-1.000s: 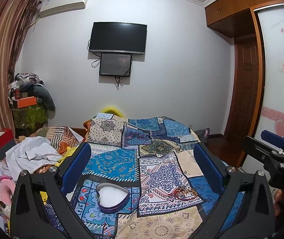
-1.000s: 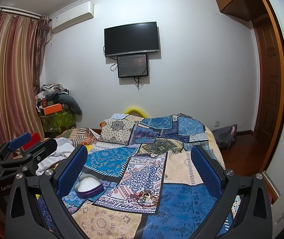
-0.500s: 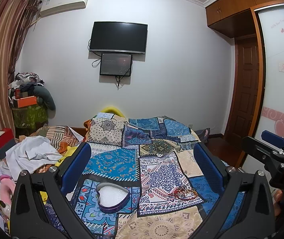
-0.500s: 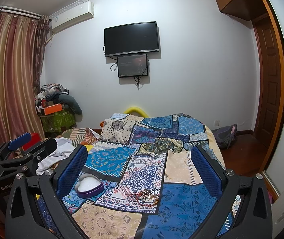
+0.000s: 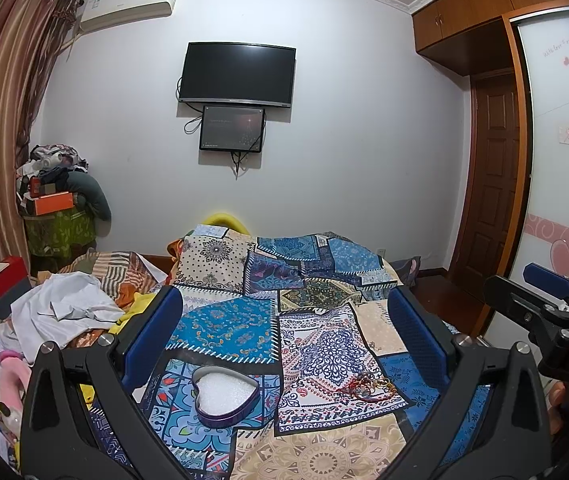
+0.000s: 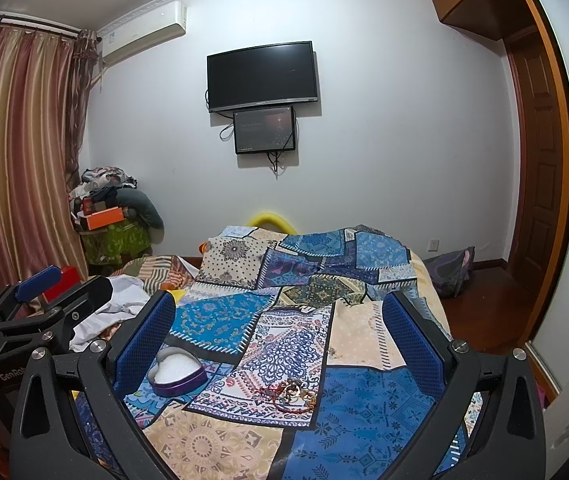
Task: Organize jewelry
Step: 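Lower both grippers toward the jewelry pile on the quilt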
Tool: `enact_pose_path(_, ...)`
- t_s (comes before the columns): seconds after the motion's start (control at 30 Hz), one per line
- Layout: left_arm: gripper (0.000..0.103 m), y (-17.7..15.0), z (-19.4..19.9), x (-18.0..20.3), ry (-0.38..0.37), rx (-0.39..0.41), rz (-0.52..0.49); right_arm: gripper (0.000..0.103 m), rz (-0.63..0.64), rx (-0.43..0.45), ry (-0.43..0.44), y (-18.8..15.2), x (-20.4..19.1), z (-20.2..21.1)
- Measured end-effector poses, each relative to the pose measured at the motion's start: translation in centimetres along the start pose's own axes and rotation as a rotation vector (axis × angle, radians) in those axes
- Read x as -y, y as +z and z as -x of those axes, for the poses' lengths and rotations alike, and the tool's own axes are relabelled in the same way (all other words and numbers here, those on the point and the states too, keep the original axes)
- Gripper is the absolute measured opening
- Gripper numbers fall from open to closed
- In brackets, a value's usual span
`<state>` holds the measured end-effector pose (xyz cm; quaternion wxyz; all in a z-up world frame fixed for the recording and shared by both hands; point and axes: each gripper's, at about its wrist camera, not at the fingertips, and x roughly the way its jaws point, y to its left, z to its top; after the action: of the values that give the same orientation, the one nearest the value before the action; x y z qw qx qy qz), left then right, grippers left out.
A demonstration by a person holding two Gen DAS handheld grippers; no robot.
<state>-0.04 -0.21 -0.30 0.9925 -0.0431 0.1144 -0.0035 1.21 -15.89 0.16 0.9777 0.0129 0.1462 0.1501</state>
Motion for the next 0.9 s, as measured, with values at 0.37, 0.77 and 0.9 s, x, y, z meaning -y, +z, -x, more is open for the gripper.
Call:
enact_pose_path(0.37, 0.103, -0.1, -1.8, 0.4, 0.003, -0.038, -0.011, 0.103, -0.014, -0.027, -0.012, -0.1, 1.0, -0.9)
enact_pose_path(0.77, 0.103, -2.7, -8.4, 1.6, 0.001, -0.227, -0.037, 0.103, -0.059, -0.153, -0.104, -2.7, 5.9, -4.3)
enact_pose_path(0.9, 0.103, -4.6, -11.3, 2.5, -0.036, -0.32, -0.05, 0.103, -0.071, -0.207, -0.139, -3.5, 7.4, -5.2)
